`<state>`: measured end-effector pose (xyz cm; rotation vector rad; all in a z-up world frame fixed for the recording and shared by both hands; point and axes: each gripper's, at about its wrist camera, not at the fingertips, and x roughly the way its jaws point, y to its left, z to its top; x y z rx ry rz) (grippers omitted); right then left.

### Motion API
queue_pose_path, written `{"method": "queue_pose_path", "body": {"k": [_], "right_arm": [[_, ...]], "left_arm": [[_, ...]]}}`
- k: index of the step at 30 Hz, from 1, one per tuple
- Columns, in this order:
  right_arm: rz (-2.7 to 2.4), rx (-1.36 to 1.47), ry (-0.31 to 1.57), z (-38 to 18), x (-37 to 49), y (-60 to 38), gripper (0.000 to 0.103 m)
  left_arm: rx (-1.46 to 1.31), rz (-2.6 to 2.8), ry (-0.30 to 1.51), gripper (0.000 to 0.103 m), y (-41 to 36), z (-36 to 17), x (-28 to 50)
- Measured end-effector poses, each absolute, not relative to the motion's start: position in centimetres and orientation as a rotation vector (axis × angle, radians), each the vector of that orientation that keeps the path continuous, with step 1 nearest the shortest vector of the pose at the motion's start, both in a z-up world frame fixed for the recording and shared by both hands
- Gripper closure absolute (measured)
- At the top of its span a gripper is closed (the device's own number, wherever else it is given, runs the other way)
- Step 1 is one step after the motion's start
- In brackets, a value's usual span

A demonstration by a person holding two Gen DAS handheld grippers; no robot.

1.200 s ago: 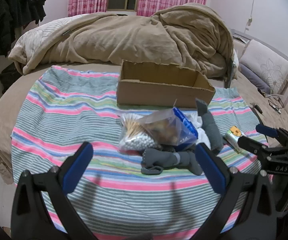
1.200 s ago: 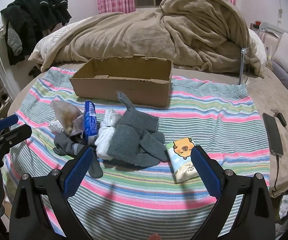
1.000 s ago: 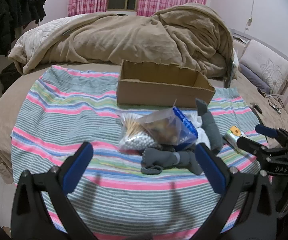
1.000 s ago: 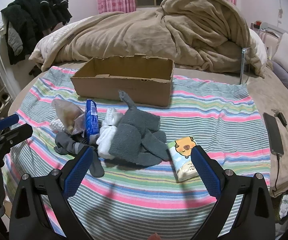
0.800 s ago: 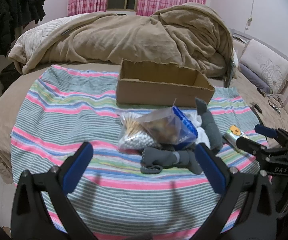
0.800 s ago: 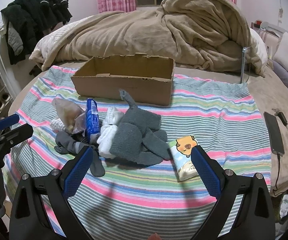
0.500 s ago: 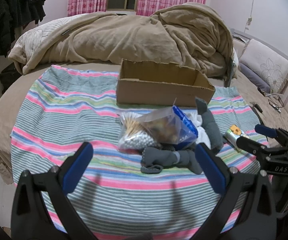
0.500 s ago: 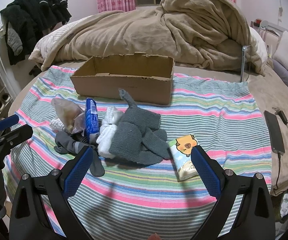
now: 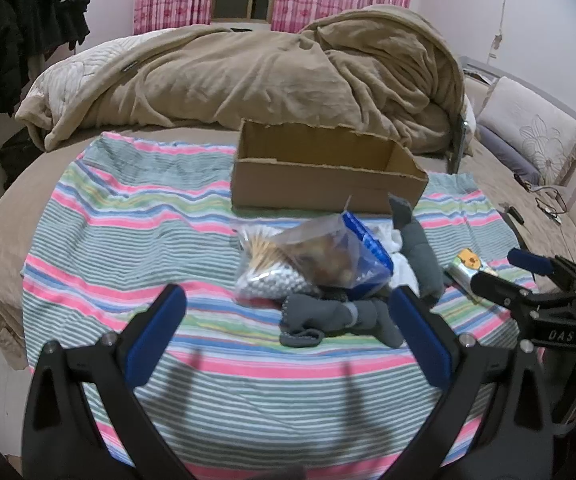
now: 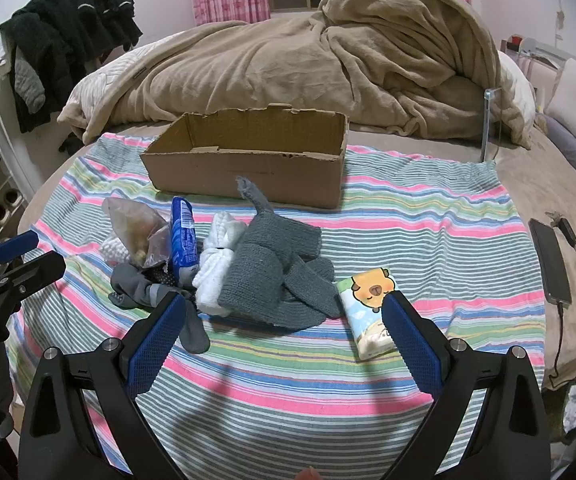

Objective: Organize objects

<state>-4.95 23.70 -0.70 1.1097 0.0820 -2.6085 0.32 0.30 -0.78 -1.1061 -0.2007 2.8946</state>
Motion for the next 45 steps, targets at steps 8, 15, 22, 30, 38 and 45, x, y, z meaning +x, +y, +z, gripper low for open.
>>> {"method": "queue_pose_path", "body": {"k": [8, 15, 22, 30, 38, 45], "right_arm": [[-2.607, 1.109, 0.081, -0.66, -4.95, 23.72, 0.004], [-2.607, 1.11, 0.079, -0.66, -4.96, 23.72, 0.004], [-2.607, 1.11, 0.077, -0.68, -5.0, 23.73, 0.004], [-2.607, 1.111, 0.074, -0.69, -4.99, 23.7, 0.004], [-2.606, 1.114, 0.073, -0.67, -5.02, 23.61, 0.004], [-2.607, 1.114, 0.072, -0.63, -5.07, 23.63, 0.004]], "left_arm": [[-1.101, 2.893, -0.204, 0.0, 0.31, -0.56, 0.36], [-1.1, 2.889, -0.202, 0.0, 0.25, -0.59, 0.37], [-1.1, 2.889, -0.202, 0.0, 0.3, -0.62, 0.32], [-1.098, 2.888, -0.2, 0.0, 0.39, -0.67, 0.21], [-1.099, 2.883, -0.199, 0.0, 0.48, -0.73, 0.1], [-1.098, 2.88, -0.201, 0.0, 0.51, -0.73, 0.12]]}}
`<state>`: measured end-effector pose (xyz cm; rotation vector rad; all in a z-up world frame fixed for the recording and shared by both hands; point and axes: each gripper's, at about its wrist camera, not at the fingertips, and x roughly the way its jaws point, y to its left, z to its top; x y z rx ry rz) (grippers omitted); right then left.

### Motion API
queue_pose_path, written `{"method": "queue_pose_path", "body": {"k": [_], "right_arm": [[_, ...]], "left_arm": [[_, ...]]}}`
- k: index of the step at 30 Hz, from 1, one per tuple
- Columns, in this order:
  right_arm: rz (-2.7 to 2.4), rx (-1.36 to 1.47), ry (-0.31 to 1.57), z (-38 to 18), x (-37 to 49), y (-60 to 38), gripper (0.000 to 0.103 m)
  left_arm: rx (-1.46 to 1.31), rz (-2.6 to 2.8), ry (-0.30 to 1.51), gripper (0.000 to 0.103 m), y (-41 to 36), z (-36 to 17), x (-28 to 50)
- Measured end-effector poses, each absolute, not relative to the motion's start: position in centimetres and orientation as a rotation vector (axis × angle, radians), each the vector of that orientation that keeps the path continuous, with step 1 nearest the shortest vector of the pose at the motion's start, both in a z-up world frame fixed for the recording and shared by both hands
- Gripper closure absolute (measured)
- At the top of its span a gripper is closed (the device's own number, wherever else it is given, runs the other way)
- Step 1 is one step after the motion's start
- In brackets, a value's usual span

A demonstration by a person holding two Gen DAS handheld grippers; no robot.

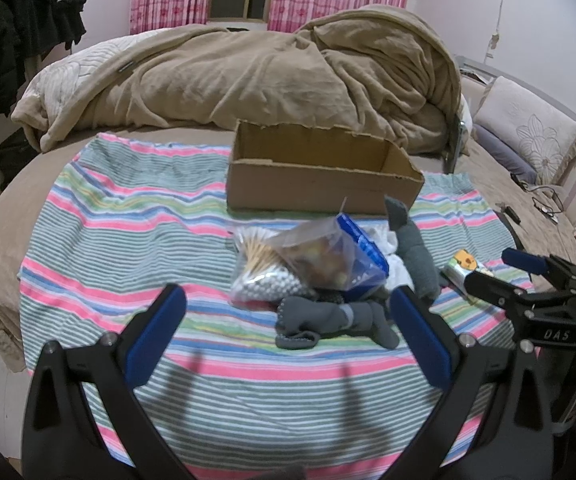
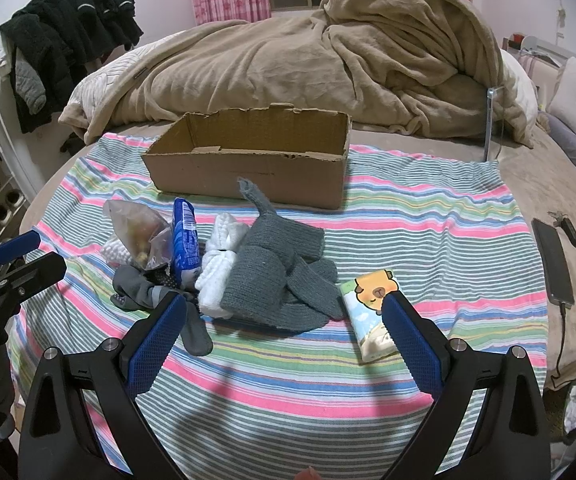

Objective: Organize objects

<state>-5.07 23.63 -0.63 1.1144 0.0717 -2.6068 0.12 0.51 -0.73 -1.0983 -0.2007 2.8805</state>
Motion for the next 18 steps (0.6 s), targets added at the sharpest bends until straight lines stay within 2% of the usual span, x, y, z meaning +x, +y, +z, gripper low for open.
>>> {"method": "queue_pose_path", "body": {"k": [18], "right_arm": [[-2.656, 1.19, 0.09, -1.8, -7.4, 25.5, 0.004]], "left_arm": [[-1.187, 2.811, -0.19, 0.001, -0.6, -3.1, -3.9]]}}
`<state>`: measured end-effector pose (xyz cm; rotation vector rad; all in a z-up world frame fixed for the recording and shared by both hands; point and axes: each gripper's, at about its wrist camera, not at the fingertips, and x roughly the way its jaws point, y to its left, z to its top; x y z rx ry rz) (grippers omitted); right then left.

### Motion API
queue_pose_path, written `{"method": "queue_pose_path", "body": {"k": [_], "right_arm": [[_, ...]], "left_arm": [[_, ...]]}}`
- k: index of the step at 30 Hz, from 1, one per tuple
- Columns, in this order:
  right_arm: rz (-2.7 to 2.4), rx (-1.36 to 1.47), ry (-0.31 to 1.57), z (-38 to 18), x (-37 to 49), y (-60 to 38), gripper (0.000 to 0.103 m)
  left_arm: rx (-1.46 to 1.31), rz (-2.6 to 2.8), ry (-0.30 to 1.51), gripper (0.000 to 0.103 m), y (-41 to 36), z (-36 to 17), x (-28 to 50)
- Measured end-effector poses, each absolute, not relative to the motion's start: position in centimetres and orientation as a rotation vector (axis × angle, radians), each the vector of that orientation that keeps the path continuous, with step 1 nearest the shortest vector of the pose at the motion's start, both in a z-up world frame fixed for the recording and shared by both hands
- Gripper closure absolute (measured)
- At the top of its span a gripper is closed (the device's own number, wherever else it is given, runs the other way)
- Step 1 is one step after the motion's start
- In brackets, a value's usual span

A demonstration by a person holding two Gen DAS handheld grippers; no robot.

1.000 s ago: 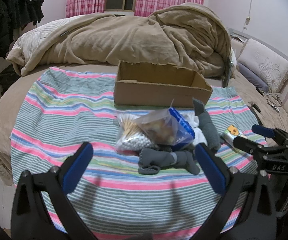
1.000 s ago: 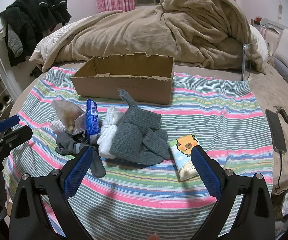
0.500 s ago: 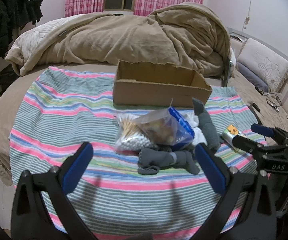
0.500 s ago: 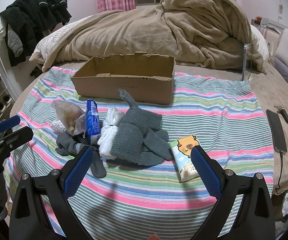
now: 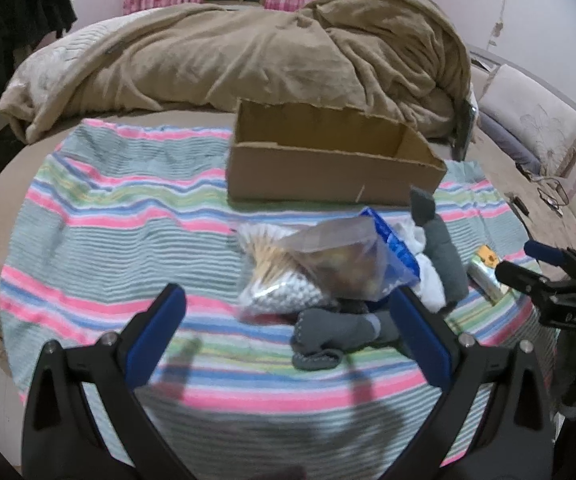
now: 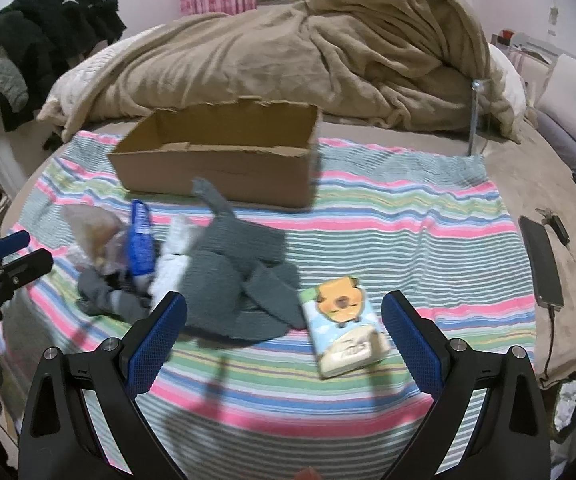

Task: Organize objects
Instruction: 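Grasp the capybara tissue pack with the right tool while the left grasps the small plastic bag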

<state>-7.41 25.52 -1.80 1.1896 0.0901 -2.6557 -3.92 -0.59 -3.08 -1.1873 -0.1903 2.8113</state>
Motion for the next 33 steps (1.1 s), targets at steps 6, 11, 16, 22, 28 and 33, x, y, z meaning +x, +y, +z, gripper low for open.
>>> {"method": "queue_pose_path", "body": {"k": [6, 11, 16, 22, 28, 33], "right_arm": [[-2.651, 1.269, 0.039, -3.5, -8.6, 27.5, 0.004], [-2.65, 1.338, 0.002, -4.7, -9.4, 28.3, 0.004], [-2.607, 1.42, -0.004, -6.3, -10.1, 28.4, 0.015], [-2.625, 1.41, -0.012, -6.4, -10.0, 28.8, 0.043], [-2.603, 1.368, -0.032, -6.0, -9.9, 28.8, 0.053], [-2.608, 1.327, -0.053, -5.3, -9.5, 28.9, 0.054]], "left_arm": [[-1.191, 2.735, -0.173, 0.001, 0.9, -3.5, -6.3], [-1.227, 2.676, -0.207, 0.001, 1.8, -4.4, -8.2], [-1.261, 2.64, -0.241, 0.003, 2.0, -5.6, -9.3], [-1.225, 2.647, -0.234, 0.028, 2.3, -5.7, -9.1], [-1.196, 2.619, -0.262, 0.049, 2.8, -5.7, -8.3], [-1.176, 2.607, -0.284, 0.057, 3.1, -5.5, -7.8]]}}
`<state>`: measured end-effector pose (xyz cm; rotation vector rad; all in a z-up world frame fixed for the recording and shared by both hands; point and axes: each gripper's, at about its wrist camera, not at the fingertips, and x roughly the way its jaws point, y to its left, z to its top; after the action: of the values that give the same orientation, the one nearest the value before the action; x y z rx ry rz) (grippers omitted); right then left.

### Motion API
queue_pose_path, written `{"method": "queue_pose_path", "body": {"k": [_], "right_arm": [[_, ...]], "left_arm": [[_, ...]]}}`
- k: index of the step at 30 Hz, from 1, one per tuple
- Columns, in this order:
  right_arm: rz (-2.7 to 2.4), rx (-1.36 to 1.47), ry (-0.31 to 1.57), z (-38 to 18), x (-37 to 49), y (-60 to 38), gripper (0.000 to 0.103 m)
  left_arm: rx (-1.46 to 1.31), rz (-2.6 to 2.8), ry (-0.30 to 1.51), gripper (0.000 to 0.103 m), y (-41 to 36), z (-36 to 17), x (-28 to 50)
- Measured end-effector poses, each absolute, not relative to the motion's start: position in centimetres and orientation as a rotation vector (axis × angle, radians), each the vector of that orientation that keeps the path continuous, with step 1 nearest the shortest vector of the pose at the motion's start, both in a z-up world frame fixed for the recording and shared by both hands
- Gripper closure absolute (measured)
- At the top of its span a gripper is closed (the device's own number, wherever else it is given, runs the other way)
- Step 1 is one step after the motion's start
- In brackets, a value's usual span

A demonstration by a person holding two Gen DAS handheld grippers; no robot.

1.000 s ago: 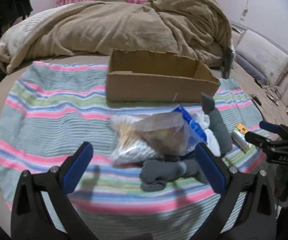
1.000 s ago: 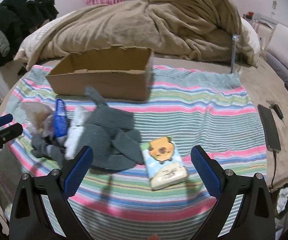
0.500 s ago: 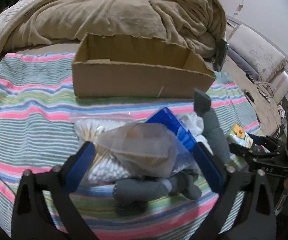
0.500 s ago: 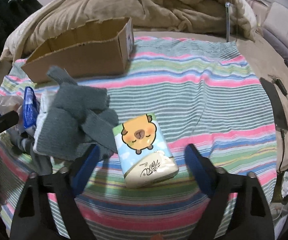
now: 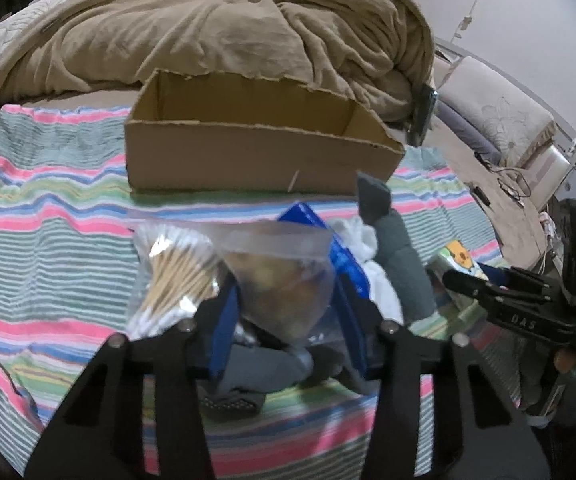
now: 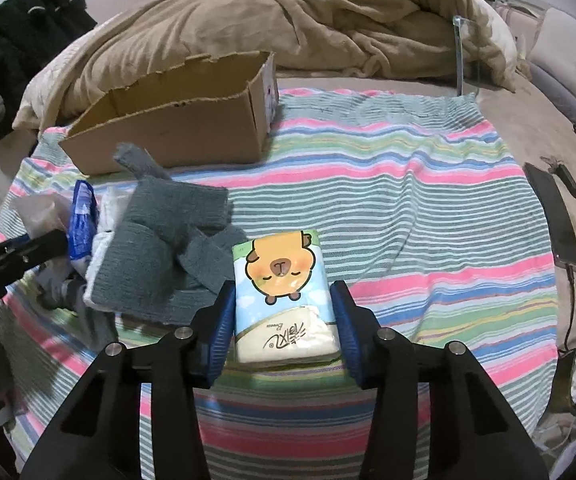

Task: Organize objects
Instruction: 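Grasp the capybara tissue pack with the right tool while the left grasps the small plastic bag, then lower both held items into the cardboard box and open both tools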

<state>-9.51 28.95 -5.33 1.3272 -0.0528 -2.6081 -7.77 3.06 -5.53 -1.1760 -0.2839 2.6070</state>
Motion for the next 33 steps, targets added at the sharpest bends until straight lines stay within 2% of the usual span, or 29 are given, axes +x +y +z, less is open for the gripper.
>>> {"method": "queue_pose_path", "body": {"k": [10, 18, 33], "right_arm": [[-2.607, 1.223, -0.056, -2.3, -9.2, 28.7, 0.054], [-2.605, 1.077, 0.032, 1.7, -10.8, 26.4, 0.054], [-2.564, 1.026, 0.061, 4.7, -18.9, 23.7, 0.054]], "left_arm": [[-1.1, 2.612, -0.329, 0.058, 2.6, -3.5, -7.2], [-1.049, 2.653, -0.295, 0.058, 1.7, -0.7, -7.7], [-1.039, 2.637, -0.265, 0.058, 0.8, 1.9, -15.1]]}}
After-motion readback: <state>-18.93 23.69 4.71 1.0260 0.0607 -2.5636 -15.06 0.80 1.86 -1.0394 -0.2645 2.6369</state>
